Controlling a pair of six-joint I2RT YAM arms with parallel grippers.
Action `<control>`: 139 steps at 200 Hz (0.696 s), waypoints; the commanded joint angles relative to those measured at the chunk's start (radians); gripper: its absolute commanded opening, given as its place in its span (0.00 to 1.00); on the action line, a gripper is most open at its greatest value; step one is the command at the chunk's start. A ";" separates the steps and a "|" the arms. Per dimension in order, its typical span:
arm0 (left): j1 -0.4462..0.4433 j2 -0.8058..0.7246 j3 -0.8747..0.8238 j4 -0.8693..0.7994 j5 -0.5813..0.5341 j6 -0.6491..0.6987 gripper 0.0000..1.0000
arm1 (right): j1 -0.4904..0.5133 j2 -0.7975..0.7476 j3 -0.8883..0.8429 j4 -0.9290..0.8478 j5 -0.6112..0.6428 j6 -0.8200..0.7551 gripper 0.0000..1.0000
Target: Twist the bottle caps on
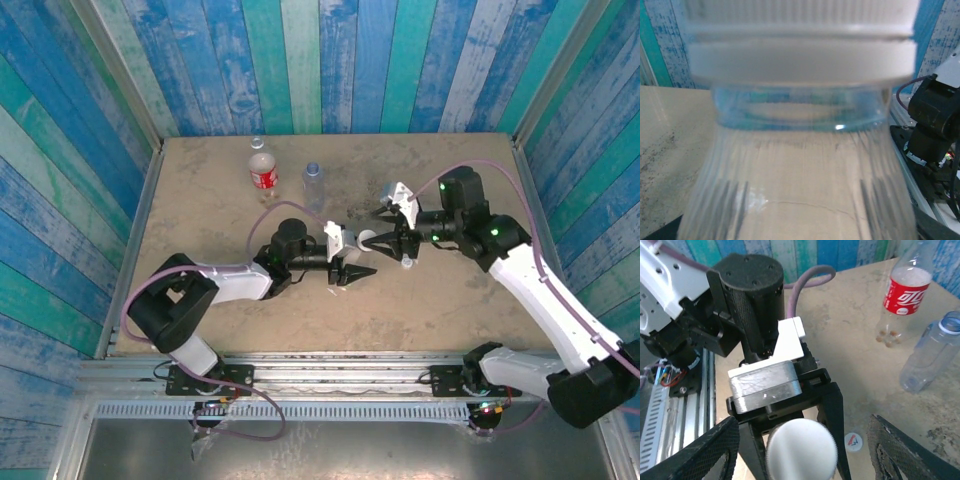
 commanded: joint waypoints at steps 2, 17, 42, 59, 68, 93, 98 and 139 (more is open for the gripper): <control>0.000 -0.079 -0.013 -0.018 0.030 0.031 0.35 | -0.006 0.034 0.040 -0.066 -0.093 -0.083 0.66; 0.000 -0.085 -0.013 -0.020 0.032 0.032 0.35 | -0.006 0.058 0.046 -0.098 -0.127 -0.114 0.65; 0.000 -0.087 -0.010 -0.029 0.033 0.037 0.35 | -0.006 0.092 0.052 -0.122 -0.145 -0.140 0.62; 0.000 -0.087 -0.010 -0.033 0.036 0.039 0.35 | -0.006 0.105 0.059 -0.132 -0.146 -0.144 0.55; 0.000 -0.086 -0.009 -0.038 0.036 0.040 0.35 | -0.006 0.107 0.060 -0.130 -0.145 -0.143 0.47; -0.001 -0.082 -0.006 -0.051 0.032 0.045 0.35 | -0.006 0.107 0.063 -0.130 -0.155 -0.143 0.29; -0.001 -0.080 -0.007 -0.052 0.030 0.046 0.35 | -0.006 0.107 0.061 -0.129 -0.159 -0.143 0.28; -0.001 -0.069 -0.009 -0.020 -0.079 0.026 0.34 | -0.003 0.092 0.033 -0.092 -0.111 -0.004 0.21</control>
